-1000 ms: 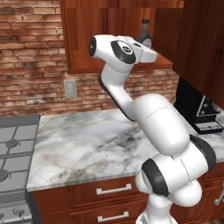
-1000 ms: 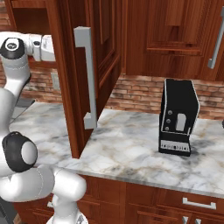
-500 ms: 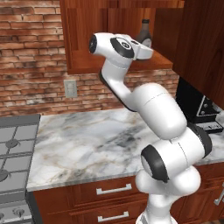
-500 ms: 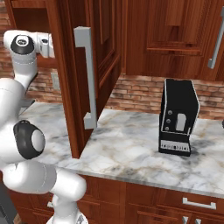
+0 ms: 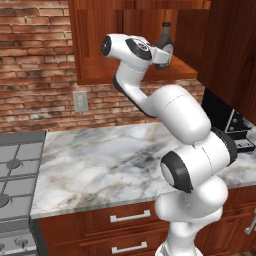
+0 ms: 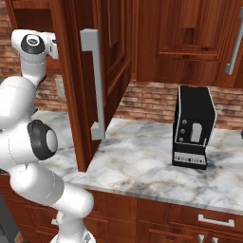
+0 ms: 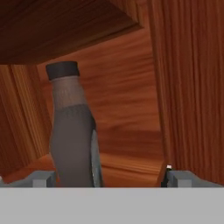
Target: Move the shaker and syrup bottle from the cabinet to the dining counter.
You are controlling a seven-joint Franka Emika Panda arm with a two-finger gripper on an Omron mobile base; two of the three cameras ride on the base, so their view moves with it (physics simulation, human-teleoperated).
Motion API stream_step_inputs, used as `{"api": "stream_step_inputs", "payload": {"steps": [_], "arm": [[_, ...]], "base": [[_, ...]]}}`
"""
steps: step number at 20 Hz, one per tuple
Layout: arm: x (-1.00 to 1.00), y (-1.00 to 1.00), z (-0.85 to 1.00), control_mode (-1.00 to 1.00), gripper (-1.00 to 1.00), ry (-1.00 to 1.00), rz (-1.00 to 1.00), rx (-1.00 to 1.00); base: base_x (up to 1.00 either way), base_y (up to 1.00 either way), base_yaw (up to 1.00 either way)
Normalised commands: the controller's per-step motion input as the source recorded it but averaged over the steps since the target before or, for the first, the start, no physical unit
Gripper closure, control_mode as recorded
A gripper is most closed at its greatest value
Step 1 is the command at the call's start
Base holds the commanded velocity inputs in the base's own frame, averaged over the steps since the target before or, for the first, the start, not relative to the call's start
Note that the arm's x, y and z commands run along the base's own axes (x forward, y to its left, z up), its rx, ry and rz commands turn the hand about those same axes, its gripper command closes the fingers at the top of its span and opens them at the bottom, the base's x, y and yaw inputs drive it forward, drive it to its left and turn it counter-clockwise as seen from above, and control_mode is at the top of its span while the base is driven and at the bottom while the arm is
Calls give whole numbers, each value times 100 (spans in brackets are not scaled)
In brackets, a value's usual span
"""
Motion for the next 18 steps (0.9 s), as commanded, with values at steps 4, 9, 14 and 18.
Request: {"api": "stream_step_inputs", "payload": {"steps": [4, 9, 14, 18], "arm": [[40, 6, 0, -100, -100, 0, 3, 4], [44, 0, 0, -100, -100, 0, 0, 1], [39, 0, -2, -100, -100, 0, 0, 0], [34, 0, -8, -100, -100, 0, 0, 0]], "base": [[0, 0, 0], [0, 0, 0], [0, 0, 0], [0, 0, 0]]}}
